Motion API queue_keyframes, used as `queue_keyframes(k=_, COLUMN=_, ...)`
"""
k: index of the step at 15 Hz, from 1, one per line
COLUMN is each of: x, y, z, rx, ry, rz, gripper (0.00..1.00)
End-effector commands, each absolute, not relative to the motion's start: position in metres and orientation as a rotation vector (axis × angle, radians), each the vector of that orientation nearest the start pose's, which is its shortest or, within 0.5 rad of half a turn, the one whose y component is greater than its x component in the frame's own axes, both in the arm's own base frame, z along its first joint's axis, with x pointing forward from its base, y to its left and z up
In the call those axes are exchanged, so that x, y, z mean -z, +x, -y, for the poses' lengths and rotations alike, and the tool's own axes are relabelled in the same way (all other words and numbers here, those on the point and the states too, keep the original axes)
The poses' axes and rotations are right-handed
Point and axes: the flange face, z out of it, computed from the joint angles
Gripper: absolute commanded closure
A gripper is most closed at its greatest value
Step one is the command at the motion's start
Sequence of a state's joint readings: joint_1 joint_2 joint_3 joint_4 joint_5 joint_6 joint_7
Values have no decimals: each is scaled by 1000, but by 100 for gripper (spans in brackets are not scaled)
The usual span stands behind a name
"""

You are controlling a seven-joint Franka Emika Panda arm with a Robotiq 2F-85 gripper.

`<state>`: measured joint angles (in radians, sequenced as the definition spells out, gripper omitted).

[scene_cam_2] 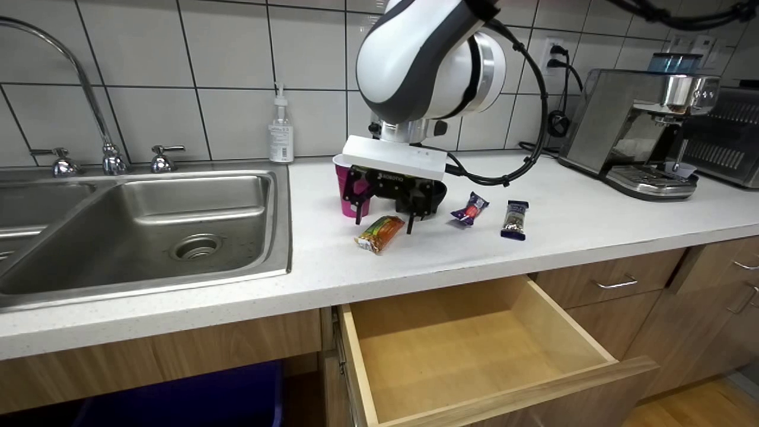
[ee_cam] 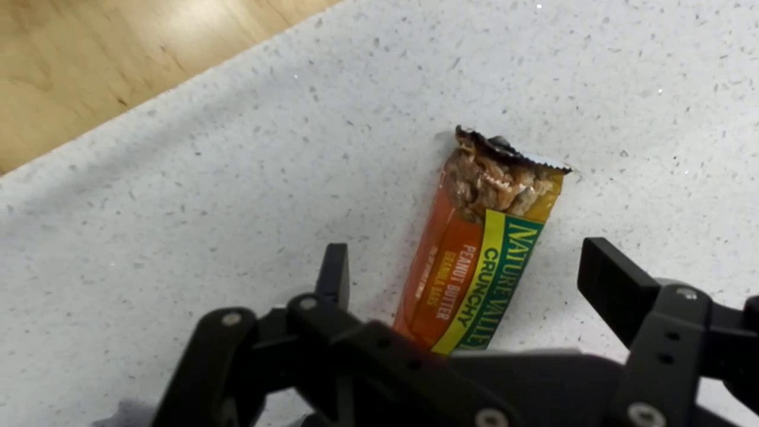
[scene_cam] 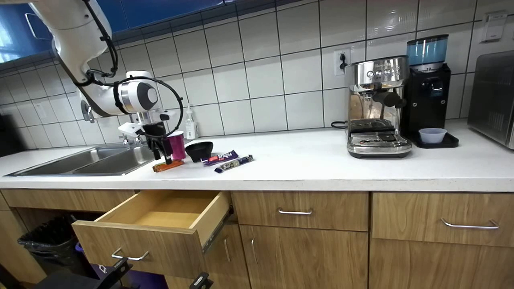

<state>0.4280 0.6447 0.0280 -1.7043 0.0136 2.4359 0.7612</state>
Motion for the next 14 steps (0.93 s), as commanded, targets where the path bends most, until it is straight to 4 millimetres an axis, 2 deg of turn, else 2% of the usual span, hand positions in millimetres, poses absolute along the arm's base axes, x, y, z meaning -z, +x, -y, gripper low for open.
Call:
queue_keyframes(k=1, x=-229, y=623, z=-300, rx=53, ry=-3031, rz=-512, gripper=0)
queue_keyframes(k=14, x=-222, y=640, z=-300, rx=9, ry=-3041, rz=-521, gripper=0)
